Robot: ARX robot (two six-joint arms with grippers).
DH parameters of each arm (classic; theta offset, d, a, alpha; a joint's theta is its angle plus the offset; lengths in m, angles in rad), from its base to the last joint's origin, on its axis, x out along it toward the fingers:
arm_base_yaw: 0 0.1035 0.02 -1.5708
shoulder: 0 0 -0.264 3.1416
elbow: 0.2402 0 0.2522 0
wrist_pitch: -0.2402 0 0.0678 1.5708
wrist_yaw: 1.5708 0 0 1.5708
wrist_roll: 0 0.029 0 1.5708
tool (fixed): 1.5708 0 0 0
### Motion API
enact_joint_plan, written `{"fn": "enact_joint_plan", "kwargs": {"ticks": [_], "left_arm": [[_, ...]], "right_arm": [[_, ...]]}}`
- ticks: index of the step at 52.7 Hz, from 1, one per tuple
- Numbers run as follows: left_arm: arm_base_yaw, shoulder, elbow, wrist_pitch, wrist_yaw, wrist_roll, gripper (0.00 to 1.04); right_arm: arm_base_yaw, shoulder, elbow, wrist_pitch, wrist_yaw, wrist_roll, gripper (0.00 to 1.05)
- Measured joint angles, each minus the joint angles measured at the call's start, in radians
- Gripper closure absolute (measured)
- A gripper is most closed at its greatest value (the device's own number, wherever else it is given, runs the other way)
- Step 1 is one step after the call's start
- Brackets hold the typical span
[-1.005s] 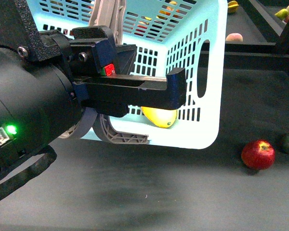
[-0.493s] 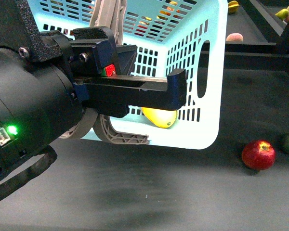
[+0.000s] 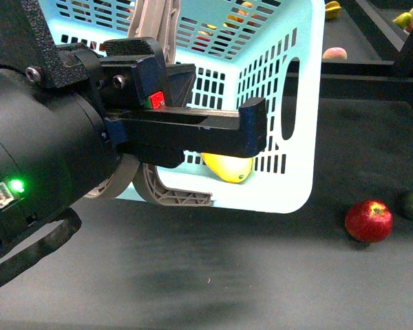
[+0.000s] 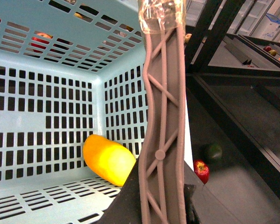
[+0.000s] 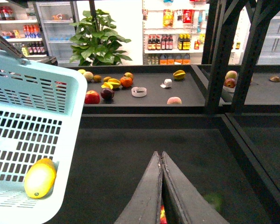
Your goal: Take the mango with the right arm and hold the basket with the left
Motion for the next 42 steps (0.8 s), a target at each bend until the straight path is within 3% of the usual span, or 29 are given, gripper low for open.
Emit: {"fn": "enact_joint_plan", "kwargs": {"ticks": [19,42], "left_arm": [[0.000,0.000,0.000,0.000,0.000,0.000,0.98],[0.000,0.000,0.000,0.000,0.000,0.000,0.98]], "right_arm": [[0.000,0.000,0.000,0.000,0.000,0.000,1.03],[0.000,0.000,0.000,0.000,0.000,-0.002,0.28]]}}
